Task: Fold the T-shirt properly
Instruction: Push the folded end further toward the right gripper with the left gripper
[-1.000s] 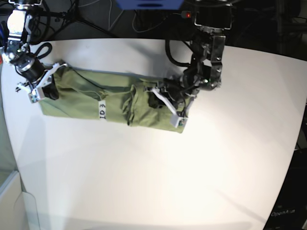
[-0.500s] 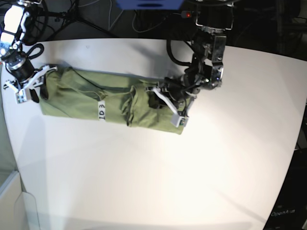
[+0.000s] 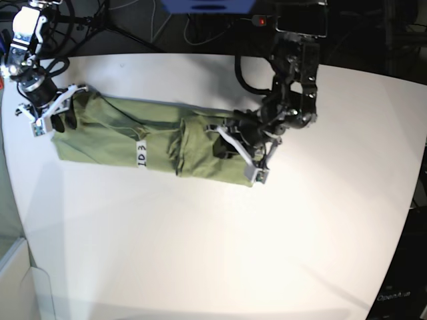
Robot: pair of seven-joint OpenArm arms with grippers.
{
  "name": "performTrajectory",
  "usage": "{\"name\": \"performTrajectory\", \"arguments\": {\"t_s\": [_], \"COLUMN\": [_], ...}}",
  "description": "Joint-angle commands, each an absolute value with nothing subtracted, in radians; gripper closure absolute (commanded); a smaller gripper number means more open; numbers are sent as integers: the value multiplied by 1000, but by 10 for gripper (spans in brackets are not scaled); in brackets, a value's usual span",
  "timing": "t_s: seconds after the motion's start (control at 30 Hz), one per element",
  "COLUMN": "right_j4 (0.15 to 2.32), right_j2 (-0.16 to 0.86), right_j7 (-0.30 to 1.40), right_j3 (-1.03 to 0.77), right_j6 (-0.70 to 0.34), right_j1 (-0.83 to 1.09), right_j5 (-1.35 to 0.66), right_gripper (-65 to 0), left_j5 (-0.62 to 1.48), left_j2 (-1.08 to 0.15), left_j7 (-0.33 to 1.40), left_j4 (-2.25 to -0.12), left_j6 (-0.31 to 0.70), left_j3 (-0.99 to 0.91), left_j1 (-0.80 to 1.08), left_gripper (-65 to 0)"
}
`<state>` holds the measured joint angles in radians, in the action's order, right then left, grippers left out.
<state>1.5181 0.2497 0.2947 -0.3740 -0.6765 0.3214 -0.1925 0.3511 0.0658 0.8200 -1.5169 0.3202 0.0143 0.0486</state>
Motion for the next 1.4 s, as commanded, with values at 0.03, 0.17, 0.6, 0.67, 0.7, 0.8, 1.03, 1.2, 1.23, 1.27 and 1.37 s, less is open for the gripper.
{"name": "performTrajectory", "arguments": {"t_s": [0.03, 0.17, 0.6, 0.67, 0.7, 0.8, 1.03, 1.2, 1.23, 1.27, 1.37], "right_j4": [1517, 1501, 1503, 1503, 1503, 1503, 1503, 1504, 1504, 1504, 1504], "right_j2": [268, 282, 294, 294, 294, 294, 295, 295, 295, 295, 295], "right_j7": [271, 271, 275, 275, 275, 275, 274, 275, 275, 275, 275], "right_j3": [-378, -346, -323, -323, -323, -323, -292, -288, -288, -288, -288], "right_j6": [-676, -676, -676, -676, -676, -676, -676, -676, -676, -676, -676], "right_j1": [317, 306, 302, 302, 302, 302, 302, 302, 302, 302, 302], "right_j5": [-208, -206, -206, -206, -206, -206, -206, -206, -206, -206, -206], "right_gripper": [-196, -196, -196, -196, -196, -196, -196, -196, -196, -196, -196], "left_j5": [364, 364, 366, 364, 369, 371, 414, 455, 456, 456, 456], "left_j2": [73, 88, 157, 157, 157, 157, 157, 157, 157, 157, 157], "left_j7": [831, 857, 846, 846, 846, 846, 846, 846, 846, 846, 846], "left_j4": [-1575, -1662, -1480, -1474, -1477, -1483, -1484, -1483, -1484, -1484, -1484], "left_j6": [325, 323, 311, 243, 199, 133, 125, 94, 62, 41, 2], "left_j3": [13, 19, 125, 128, 131, 134, 194, 213, 214, 216, 216], "left_j1": [33, 30, -85, -85, -85, -85, -85, -85, -85, -85, -84], "left_gripper": [-71, -71, -78, -120, -157, -264, -289, -289, -289, -290, -290]}}
